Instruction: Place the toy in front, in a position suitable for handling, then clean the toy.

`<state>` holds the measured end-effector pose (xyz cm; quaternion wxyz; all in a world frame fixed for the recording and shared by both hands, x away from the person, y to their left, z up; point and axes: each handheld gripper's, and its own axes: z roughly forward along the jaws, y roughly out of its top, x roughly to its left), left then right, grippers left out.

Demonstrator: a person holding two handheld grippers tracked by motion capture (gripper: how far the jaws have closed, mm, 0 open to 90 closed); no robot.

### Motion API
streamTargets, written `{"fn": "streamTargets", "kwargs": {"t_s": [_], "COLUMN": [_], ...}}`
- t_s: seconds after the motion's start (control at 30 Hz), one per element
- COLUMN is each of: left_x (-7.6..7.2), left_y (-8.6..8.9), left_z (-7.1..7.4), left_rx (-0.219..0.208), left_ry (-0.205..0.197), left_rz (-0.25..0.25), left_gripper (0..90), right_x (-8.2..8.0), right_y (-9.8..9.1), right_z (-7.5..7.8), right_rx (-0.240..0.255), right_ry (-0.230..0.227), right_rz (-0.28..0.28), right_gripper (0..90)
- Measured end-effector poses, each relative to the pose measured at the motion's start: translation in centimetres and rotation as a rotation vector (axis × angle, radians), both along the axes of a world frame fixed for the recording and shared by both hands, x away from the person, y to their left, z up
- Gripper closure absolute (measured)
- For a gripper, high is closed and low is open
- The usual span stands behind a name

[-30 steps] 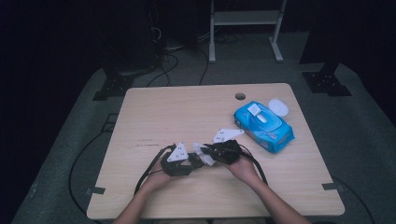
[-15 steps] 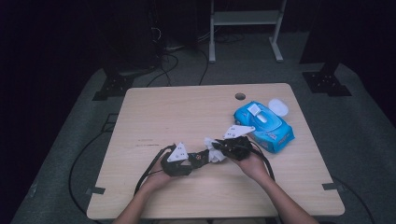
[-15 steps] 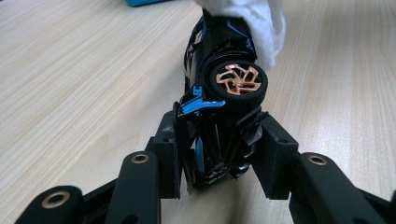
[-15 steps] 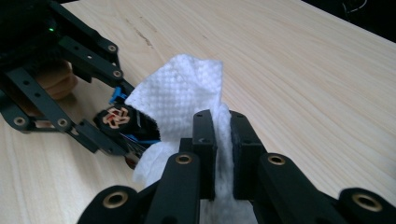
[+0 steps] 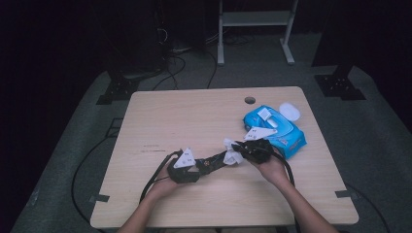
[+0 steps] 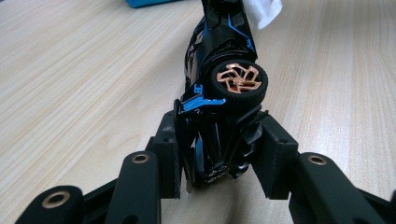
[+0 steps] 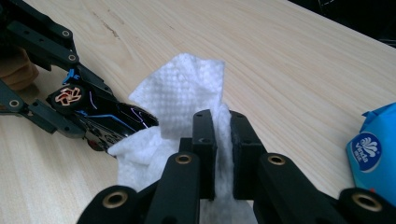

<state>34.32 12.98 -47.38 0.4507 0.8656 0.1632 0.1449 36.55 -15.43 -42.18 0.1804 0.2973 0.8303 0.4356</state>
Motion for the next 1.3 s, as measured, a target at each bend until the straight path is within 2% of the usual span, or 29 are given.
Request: {"fn": "streamTargets", "kwargs": {"t_s": [0.13,0.33,0.4,0.5,0.57,0.7,0.83,1.17,1.3], "left_x": [0.0,0.0,0.0,0.0,0.0,0.0,0.0,-0.1,-0.1], "left_y": [0.0,0.0,0.0,0.0,0.1,0.1,0.2,0.2,0.2], "left_z": [0.0,-0.1,0.0,0.0,0.0,0.0,0.0,0.1,0.1], "left_rx": [0.000,-0.005,-0.004,-0.004,0.002,0.006,0.002,0.003,0.003], "left_ry": [0.002,0.004,0.005,0.004,0.001,-0.001,0.003,-0.001,-0.004], "left_rz": [0.001,0.001,0.002,0.002,0.000,-0.004,-0.005,-0.002,0.001], "left_gripper": [58.1,58.1,58.1,58.1,58.1,58.1,58.1,58.1,58.2], "right_x": [-0.1,-0.7,-0.9,-0.7,-0.4,-0.4,-0.3,-0.2,-0.8], "right_y": [0.3,1.5,1.7,1.3,0.1,-0.5,-0.2,-0.1,1.3], "right_z": [0.1,0.2,0.3,0.3,0.4,0.3,0.2,0.1,0.3], "right_rx": [-0.004,0.020,0.003,-0.004,0.005,0.002,-0.011,-0.001,0.023], "right_ry": [-0.008,0.000,-0.008,-0.015,-0.009,0.006,0.003,0.005,0.003], "right_rz": [0.001,0.056,0.065,0.052,0.018,0.006,0.010,0.013,0.059], "right_gripper": [82.4,82.3,82.3,82.3,82.3,82.4,82.4,82.4,82.4]}}
